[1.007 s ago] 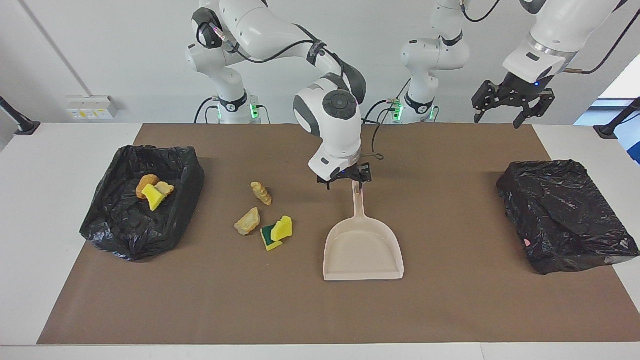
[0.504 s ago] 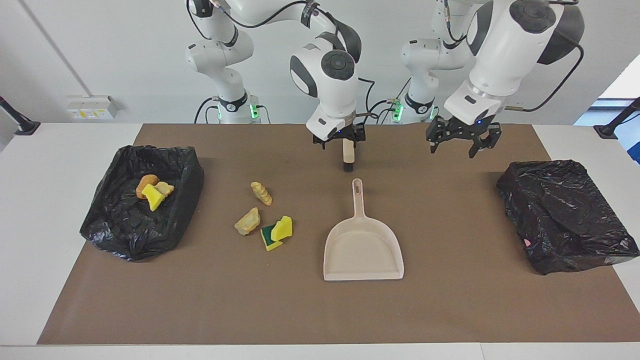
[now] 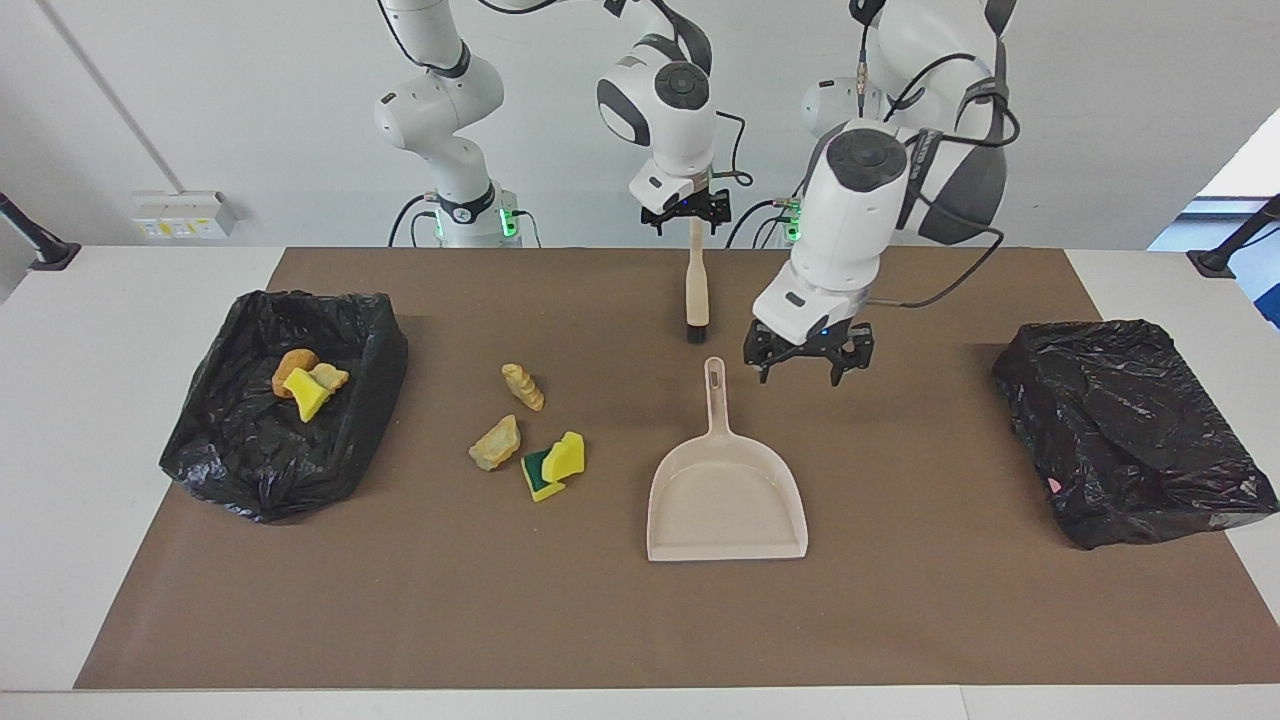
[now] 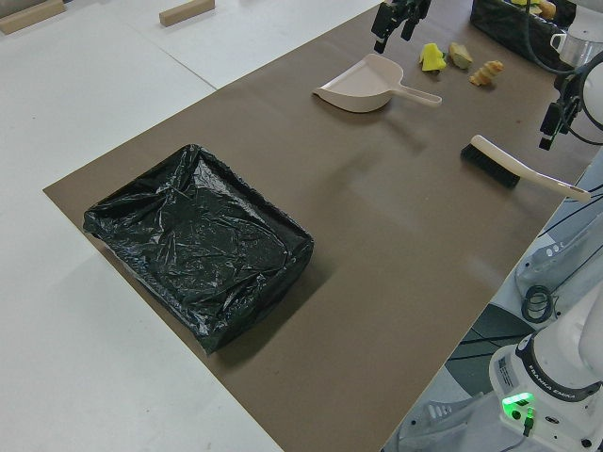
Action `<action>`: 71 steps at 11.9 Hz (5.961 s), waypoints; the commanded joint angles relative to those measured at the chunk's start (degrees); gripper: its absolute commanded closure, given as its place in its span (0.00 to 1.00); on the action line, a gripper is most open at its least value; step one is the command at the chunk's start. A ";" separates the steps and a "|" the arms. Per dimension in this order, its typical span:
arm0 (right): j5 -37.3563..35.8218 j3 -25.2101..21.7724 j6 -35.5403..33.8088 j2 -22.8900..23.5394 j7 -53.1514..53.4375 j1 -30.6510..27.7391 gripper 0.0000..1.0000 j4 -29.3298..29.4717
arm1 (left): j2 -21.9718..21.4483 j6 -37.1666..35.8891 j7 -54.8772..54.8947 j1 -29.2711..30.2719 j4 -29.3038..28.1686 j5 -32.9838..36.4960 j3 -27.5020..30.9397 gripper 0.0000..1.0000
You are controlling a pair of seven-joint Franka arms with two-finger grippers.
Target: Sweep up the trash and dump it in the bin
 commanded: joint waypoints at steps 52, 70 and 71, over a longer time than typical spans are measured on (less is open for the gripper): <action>-27.16 -0.34 -14.87 13.27 -37.85 -37.58 1.00 13.77 | -6.76 6.74 62.54 2.46 -24.26 4.71 -8.01 1.00; 0.16 -1.74 -26.82 2.32 -45.36 -39.67 1.00 15.18 | -6.67 9.55 63.42 6.24 -26.37 4.45 -8.01 1.00; -6.86 -1.40 -28.22 0.81 -41.23 -39.59 1.00 14.31 | -6.67 9.64 63.42 6.59 -26.37 4.45 -8.01 1.00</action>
